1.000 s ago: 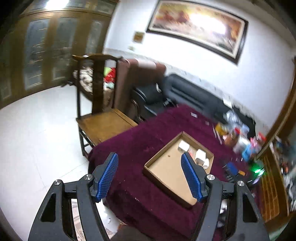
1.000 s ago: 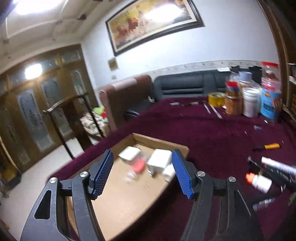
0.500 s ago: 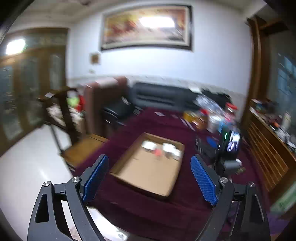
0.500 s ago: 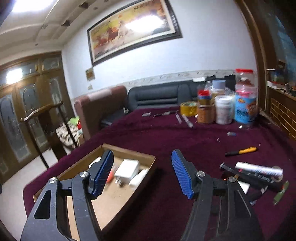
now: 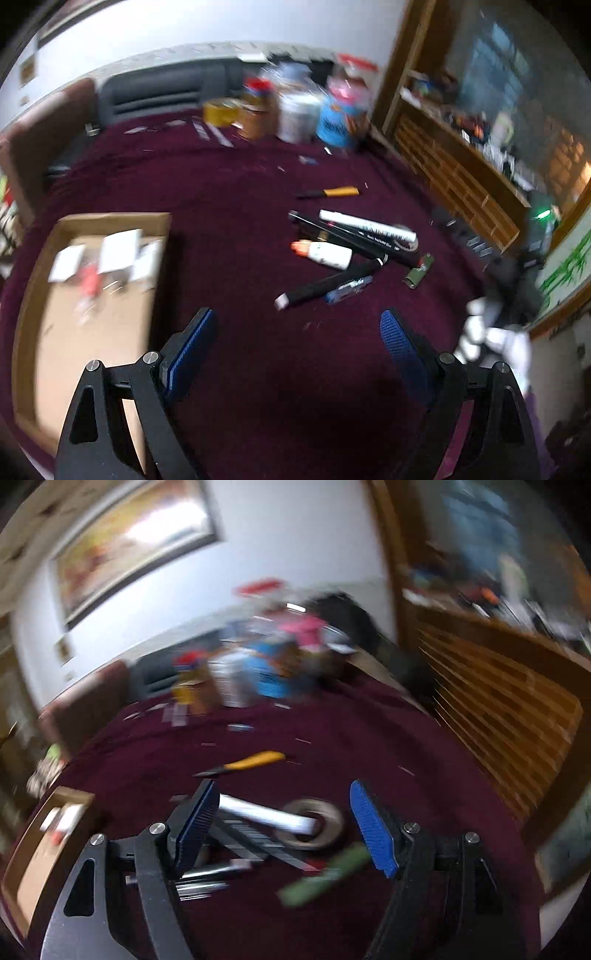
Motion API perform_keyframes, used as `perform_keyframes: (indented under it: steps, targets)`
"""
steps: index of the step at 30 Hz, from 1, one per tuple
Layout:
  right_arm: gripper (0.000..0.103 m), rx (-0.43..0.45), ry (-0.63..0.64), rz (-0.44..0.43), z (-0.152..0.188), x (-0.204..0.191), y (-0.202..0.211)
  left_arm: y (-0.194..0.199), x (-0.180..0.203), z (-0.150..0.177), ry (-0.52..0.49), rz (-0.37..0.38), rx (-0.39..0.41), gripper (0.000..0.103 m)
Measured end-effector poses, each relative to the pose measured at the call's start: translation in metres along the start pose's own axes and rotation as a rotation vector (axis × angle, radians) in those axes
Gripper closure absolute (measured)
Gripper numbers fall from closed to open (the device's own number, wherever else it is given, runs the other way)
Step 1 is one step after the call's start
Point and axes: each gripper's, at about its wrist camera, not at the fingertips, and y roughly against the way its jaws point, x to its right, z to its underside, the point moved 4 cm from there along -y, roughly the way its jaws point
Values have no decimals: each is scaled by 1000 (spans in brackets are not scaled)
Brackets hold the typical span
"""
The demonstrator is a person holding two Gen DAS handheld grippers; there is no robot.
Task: Organize rigid objects
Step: 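Grasp the black marker with the left gripper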
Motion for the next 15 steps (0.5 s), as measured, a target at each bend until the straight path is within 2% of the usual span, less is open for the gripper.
perform_keyframes:
  steps: [1, 3, 4, 8, 11, 12, 13, 14, 15]
  targets:
    - [30, -10, -39, -10, -2, 8, -3, -19, 5, -6, -7, -4, -26, 17]
    - [30, -14, -88, -21, -5, 20, -6, -45, 12, -13, 14, 33, -62, 17]
    - [30, -23, -92, -20, -3, 20, -5, -58, 15, -17, 16, 49, -73, 17]
    - [30, -96, -105, -82, 7, 14, -14, -96, 18, -24, -14, 31, -91, 18]
    - [30, -131, -79, -99, 14, 7, -18, -109, 20, -22, -52, 37, -113, 20]
    - [30, -138, -77, -98, 17, 6, -18, -111, 23, -18, -67, 52, -133, 35]
    - [30, -142, -79, -96, 18, 6, -19, -114, 25, -12, -78, 59, -160, 64]
    - [30, -150, -85, -96, 19, 8, -21, -114, 26, -8, -78, 79, -168, 69]
    - [30, -160, -94, -97, 20, 9, -23, -109, 27, -5, -64, 106, -166, 83]
